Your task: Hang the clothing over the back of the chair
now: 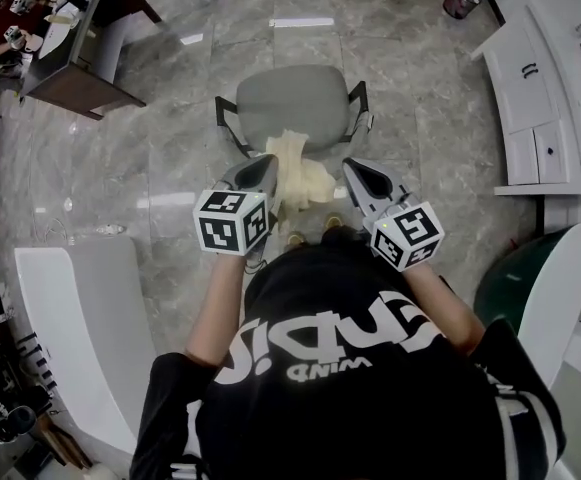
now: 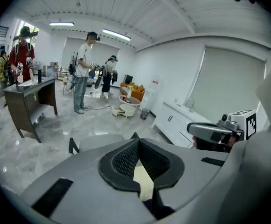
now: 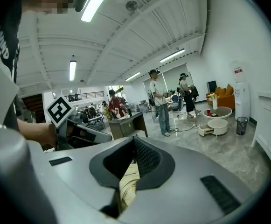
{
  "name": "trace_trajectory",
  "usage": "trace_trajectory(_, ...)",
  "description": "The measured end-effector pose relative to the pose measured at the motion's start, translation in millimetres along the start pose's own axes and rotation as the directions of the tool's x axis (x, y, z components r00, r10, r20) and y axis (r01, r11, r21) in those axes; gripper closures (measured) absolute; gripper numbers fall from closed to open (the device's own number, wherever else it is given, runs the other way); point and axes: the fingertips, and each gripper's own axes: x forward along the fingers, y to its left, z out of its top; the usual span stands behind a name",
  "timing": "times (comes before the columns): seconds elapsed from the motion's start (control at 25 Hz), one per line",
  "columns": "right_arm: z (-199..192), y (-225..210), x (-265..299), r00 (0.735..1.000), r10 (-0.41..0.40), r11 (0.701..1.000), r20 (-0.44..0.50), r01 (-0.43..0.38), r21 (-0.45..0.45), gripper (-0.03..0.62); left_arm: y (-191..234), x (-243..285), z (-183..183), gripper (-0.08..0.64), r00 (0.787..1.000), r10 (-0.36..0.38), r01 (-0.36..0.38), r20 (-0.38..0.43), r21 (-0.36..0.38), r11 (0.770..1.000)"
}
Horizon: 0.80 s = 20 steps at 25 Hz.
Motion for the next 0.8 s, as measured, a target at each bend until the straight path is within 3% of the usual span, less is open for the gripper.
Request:
trace_trajectory(0.16, 14.9, 6.1, -7.5, 0.999, 0.011, 0.999, 0.044, -0.009, -0.04, 0.578, -10.8, -30.2, 16.8, 0.545, 0.99, 0.01, -0.018, 0.142, 0.055, 0.998)
trace_trajectory(0.4, 25.9, 17.4, -17.7, 0.994, 0.053, 0.996, 0.092, -0.045, -0.081, 0.578, -14.8, -71.5, 22.9, 0.545, 0.942, -0.001, -0.033, 0.335, 0.095, 0.995)
trace_trajectory(0.64, 27.5, 19.1, -18.4, 0.991, 0.054, 0.992, 0.12, -0.04, -0.116, 0.578, -12.6, -93.0, 24.6, 0.545, 0.884, -0.011, -0.042, 0.467, 0.101, 0.994)
trace_trajectory(0.8, 26.0, 19.9, -16.5, 0.991, 0.055, 0.991, 0.121, -0.039, -0.127, 0.578, -15.5, -93.1, 25.4, 0.545, 0.872, -0.028, -0.033, 0.489, 0.115, 0.993)
